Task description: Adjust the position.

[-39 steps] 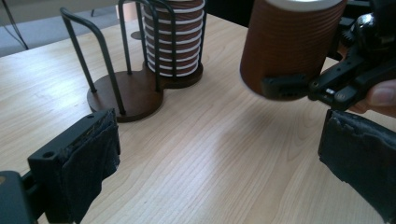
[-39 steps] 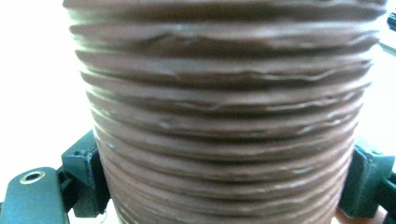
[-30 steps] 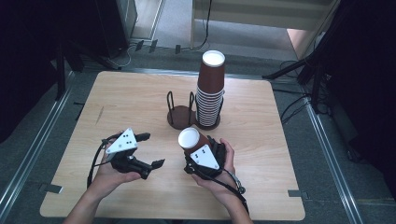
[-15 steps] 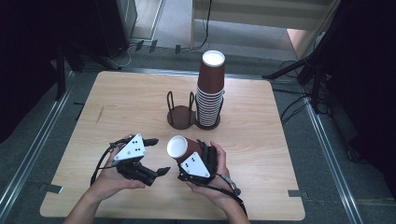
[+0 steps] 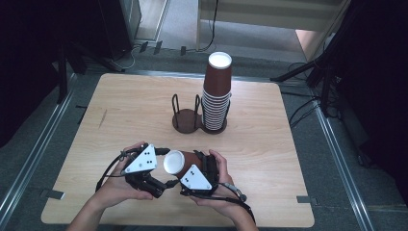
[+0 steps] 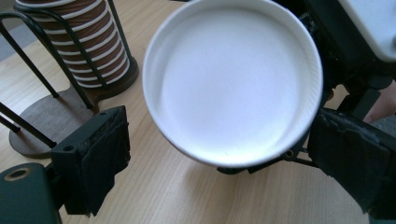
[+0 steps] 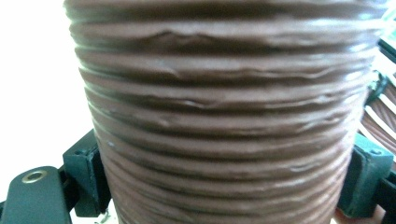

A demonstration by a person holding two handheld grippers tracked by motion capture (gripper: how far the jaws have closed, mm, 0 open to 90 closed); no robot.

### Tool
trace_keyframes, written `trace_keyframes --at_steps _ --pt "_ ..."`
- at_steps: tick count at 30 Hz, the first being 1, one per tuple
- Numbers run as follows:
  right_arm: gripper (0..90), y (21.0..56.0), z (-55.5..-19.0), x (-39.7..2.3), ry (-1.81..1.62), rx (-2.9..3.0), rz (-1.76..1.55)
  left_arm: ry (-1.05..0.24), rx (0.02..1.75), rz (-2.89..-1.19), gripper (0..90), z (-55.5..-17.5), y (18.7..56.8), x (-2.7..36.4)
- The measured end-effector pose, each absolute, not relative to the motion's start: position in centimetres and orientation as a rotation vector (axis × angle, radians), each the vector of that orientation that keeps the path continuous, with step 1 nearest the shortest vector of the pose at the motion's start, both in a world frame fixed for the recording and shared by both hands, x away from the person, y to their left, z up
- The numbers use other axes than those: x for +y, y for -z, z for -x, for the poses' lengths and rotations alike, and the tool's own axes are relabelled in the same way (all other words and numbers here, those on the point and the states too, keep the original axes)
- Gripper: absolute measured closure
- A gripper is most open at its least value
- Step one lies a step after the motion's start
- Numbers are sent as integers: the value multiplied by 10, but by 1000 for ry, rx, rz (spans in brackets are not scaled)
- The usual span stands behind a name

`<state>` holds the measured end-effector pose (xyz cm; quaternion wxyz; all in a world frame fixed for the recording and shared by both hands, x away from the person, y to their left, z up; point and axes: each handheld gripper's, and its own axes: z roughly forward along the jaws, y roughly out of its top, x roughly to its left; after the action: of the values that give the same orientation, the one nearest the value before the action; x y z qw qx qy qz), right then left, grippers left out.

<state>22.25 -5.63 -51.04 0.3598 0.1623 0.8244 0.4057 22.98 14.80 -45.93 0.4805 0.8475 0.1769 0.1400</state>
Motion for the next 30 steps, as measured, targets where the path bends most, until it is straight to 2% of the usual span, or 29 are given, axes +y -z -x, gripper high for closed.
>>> trace_keyframes --at_steps 8,12,15,23,28,30 --pt "122 513 -218 -54 -1074 2189 -320 -342 361 -2106 140 -226 462 143" --pt "119 515 -216 -51 -1071 2204 -296 -309 369 -2105 145 -227 462 145" --pt "114 516 -216 -51 -1089 2221 -292 -299 361 -2098 202 -227 462 146" --pt "90 514 -217 -56 -1116 2230 -311 -192 412 -2054 218 -236 464 151" --pt "21 509 -218 -59 -1140 2207 -337 -232 436 -2032 222 -239 465 156" --pt "21 506 -218 -61 -1155 2200 -337 -254 455 -1998 222 -240 466 158"
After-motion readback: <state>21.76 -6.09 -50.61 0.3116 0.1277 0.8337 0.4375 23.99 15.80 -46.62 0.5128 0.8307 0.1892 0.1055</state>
